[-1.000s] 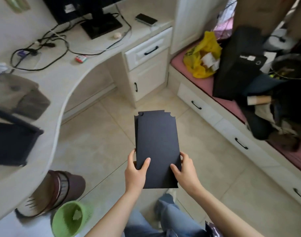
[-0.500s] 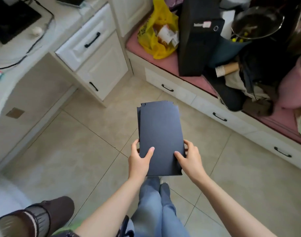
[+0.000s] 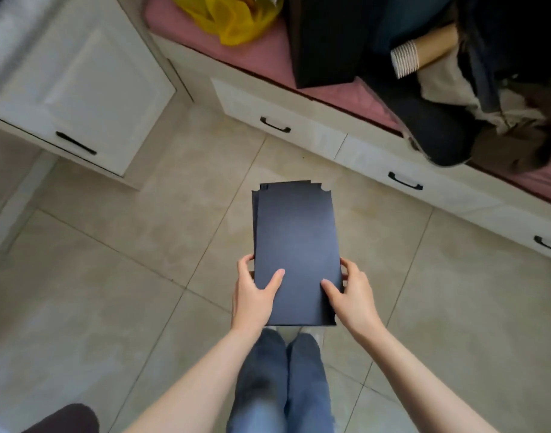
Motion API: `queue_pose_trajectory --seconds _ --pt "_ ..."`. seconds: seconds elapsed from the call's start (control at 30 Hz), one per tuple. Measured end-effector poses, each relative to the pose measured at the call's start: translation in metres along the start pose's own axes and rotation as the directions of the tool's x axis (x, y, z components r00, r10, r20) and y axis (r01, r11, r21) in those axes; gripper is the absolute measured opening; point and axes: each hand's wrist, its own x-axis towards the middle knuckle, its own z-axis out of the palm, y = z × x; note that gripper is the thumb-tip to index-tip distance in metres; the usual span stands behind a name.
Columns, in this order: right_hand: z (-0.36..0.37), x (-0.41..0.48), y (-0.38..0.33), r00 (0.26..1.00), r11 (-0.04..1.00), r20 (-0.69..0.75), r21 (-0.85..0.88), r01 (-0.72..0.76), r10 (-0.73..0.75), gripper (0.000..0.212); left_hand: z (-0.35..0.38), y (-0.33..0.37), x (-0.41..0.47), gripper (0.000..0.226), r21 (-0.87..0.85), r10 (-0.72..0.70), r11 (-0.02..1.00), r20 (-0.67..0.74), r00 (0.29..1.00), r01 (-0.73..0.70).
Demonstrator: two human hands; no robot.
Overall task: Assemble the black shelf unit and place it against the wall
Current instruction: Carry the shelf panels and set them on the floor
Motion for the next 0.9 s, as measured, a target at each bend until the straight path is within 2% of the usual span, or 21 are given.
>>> queue_pose_trajectory --seconds 0.17,0.37,0.47,0.67,0.9 --pt "0.038 0.094 0.076 0.999 1.000 0.028 -0.002 -0.027 0.027 0.056 0.059 -0.073 0.084 0.053 0.022 -0.010 1.000 0.041 0.999 0.010" --pt "0.087 0.195 0.163 0.999 0.999 0.019 -0.038 -0.037 0.038 0.056 0.120 -0.159 0.177 0.051 0.129 0.008 0.991 0.091 0.996 -0.020" --pt "0.106 0.234 0.198 0.997 0.996 0.026 -0.056 -0.066 0.068 0.056 0.145 -0.199 0.217 0.059 0.144 -0.009 0.990 0.167 0.986 -0.015" --pt "0.137 0.288 0.254 0.993 0.990 0.021 -0.088 -0.110 0.112 0.055 0.185 -0.263 0.271 0.066 0.158 -0.020 0.987 0.284 0.959 -0.026" --pt "0.159 0.325 0.287 0.994 0.987 0.002 -0.114 -0.110 0.111 0.059 0.215 -0.302 0.308 0.074 0.156 -0.044 0.988 0.257 0.965 0.003"
